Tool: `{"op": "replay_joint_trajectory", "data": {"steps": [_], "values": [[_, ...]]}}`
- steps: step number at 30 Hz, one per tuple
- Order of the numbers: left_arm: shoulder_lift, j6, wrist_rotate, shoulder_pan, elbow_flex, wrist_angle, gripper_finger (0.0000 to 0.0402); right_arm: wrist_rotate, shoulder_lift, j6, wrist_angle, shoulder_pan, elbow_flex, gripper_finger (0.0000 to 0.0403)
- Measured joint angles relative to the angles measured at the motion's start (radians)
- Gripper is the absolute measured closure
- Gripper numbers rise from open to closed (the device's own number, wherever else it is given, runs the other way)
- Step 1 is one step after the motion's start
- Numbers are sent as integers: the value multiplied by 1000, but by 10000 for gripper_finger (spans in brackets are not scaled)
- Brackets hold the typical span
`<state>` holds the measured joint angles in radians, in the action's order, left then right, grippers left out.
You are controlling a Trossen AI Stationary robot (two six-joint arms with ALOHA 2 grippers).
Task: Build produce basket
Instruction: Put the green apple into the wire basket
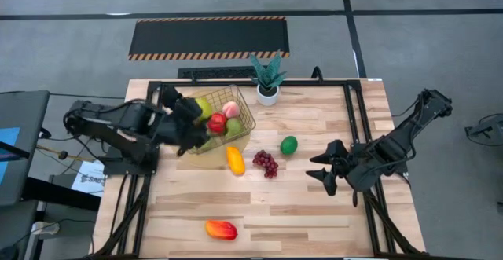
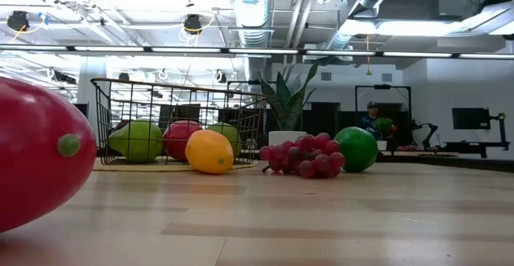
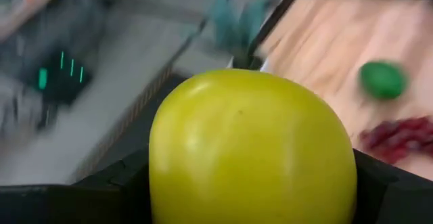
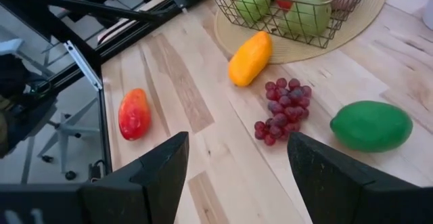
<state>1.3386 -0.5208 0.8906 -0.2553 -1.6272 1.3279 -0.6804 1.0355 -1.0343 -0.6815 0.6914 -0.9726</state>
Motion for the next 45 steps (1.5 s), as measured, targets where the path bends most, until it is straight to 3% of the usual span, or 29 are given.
{"op": "replay_joint_trajectory", "data": {"steps": [3, 8, 15, 20, 27, 45], "values": [[7, -86, -92, 80, 43, 71, 113, 0, 0, -5, 0, -7, 0, 129], [6, -65, -273, 203, 178, 37, 113, 0, 0, -5, 0, -26, 0, 129], [2, 51, -540, 345, 371, -210, 113, 0, 0, -6, 1, -34, 0, 129], [14, 141, -560, 439, 452, -317, 113, 0, 0, -7, 1, -34, 0, 129], [40, 217, -692, 545, 525, -410, 113, 0, 0, -13, 5, -33, 0, 129], [113, 333, -813, 541, 584, -466, 113, 0, -1, -13, -20, -33, 0, 129]]}}
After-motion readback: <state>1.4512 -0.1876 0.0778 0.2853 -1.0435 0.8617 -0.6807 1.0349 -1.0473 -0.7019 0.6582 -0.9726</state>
